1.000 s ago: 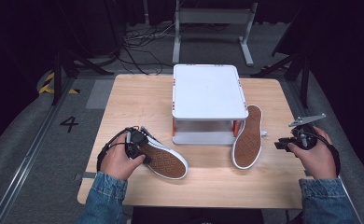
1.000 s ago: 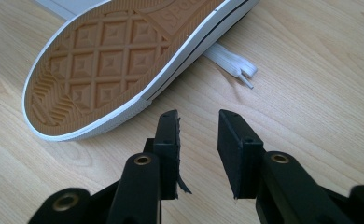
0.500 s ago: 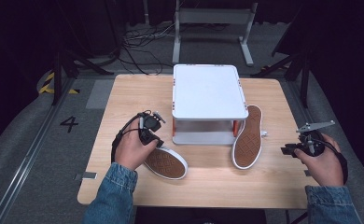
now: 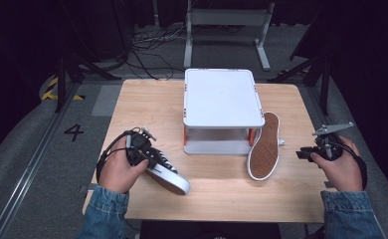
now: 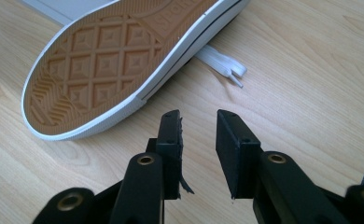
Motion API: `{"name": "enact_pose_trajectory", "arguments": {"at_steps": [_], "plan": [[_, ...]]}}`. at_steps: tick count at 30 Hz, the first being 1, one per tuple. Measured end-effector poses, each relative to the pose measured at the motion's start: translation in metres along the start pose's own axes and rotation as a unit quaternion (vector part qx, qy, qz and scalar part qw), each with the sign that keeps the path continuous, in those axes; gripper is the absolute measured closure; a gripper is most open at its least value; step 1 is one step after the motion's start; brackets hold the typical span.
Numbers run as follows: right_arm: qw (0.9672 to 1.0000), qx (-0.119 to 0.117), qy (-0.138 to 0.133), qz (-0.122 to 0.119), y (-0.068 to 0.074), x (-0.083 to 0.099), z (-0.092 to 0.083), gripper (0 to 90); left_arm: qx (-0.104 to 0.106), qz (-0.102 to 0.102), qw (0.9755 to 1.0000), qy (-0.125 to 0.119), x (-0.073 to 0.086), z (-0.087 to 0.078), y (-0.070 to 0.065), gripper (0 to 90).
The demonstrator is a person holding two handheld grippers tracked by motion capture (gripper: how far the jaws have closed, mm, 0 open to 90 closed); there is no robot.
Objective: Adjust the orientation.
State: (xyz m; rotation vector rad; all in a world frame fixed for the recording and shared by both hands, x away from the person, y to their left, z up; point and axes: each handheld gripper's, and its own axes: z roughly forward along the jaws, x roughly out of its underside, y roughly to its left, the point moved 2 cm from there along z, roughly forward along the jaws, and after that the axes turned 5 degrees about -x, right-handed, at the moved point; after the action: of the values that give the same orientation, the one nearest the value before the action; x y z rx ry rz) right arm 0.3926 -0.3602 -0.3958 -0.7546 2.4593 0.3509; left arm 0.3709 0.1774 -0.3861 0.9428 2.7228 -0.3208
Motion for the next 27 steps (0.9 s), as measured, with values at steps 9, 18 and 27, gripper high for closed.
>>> {"name": "enact_pose_trajectory", "arguments": {"at_steps": [9,18,27], "plan": [[0.9999,-0.005,0.005,-0.015,0.006,-0.01,0.007,71.8,0.0,-0.002,0.9979,0.065,0.023,-0.007,0.0,82.4],[0.9999,-0.004,0.001,-0.015,0.006,-0.01,0.006,71.1,0.023,-0.016,0.9888,0.146,0.048,0.016,0.014,78.2],[0.9999,-0.002,0.001,-0.016,0.006,-0.008,0.006,69.4,-0.041,-0.004,0.9976,0.056,0.04,-0.021,0.011,37.8]]}}
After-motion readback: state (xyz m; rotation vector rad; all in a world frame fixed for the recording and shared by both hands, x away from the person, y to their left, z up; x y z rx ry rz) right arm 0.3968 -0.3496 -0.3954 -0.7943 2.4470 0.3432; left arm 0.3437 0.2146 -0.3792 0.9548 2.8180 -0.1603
